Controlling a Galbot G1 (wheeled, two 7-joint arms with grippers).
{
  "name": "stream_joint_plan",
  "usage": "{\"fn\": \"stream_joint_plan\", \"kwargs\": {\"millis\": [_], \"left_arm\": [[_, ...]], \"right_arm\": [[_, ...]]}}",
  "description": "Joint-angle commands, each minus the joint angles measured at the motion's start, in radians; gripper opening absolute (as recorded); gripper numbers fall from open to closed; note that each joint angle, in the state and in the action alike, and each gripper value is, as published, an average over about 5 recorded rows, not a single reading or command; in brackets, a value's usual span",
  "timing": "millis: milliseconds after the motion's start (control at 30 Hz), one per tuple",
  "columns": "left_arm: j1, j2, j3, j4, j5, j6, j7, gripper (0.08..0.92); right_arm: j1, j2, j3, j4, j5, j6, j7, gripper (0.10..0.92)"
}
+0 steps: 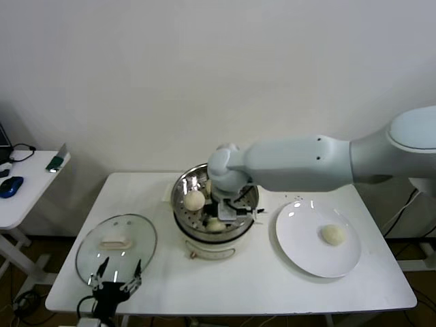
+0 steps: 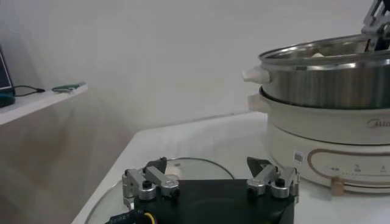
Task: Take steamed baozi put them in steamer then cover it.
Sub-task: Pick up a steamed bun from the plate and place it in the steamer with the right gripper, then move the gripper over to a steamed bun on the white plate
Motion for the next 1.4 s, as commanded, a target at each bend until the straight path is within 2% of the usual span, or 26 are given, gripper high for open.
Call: {"fn": "stream_joint_plan", "kwargs": {"millis": [33, 133, 300, 400, 600, 800, 967, 1067, 1300, 1400], "left_arm": [[-0.001, -0.001, 0.001, 0.002, -0.001, -0.002, -0.002, 0.823], [-0.002, -0.001, 0.004, 0.003, -0.001, -0.003, -0.004, 0.823], [-0.006, -0.002, 0.008, 0.006, 0.001, -0.005, -0.005, 0.823], [-0.008, -0.003, 0.009, 0.007, 0.001, -0.006, -0.005, 0.823], [-0.010, -0.005, 0.008, 0.007, 0.000, -0.005, -0.005, 0.823], [-0.020, -0.004, 0.009, 0.011, 0.000, -0.006, -0.006, 0.823], [-0.030, 0.001, 0.005, 0.016, 0.001, -0.006, -0.006, 0.823], [-0.034, 0.003, 0.005, 0.023, 0.000, -0.007, -0.008, 0.823], [-0.046, 0.006, 0.007, 0.032, -0.004, -0.008, -0.011, 0.823], [-0.052, 0.007, 0.008, 0.037, -0.003, -0.007, -0.011, 0.823]], "right_arm": [[-0.034, 0.013, 0.003, -0.043, -0.021, 0.007, 0.016, 0.645], [-0.037, 0.016, 0.005, -0.048, -0.019, 0.011, 0.025, 0.660], [-0.029, 0.013, 0.010, -0.046, -0.003, 0.023, 0.021, 0.774], [-0.013, 0.001, 0.014, -0.042, 0.026, 0.034, -0.005, 0.814], [0.080, -0.065, 0.033, -0.041, 0.166, 0.037, -0.095, 0.823], [0.215, -0.176, 0.039, -0.123, 0.337, 0.030, -0.154, 0.823], [0.359, -0.297, -0.092, -0.202, 0.615, -0.080, -0.194, 0.823], [0.402, -0.389, -0.192, -0.201, 0.702, -0.163, -0.202, 0.823], [0.404, -0.635, -0.398, -0.081, 0.737, -0.386, -0.082, 0.823], [0.355, -0.710, -0.413, -0.060, 0.725, -0.429, -0.068, 0.823]]}}
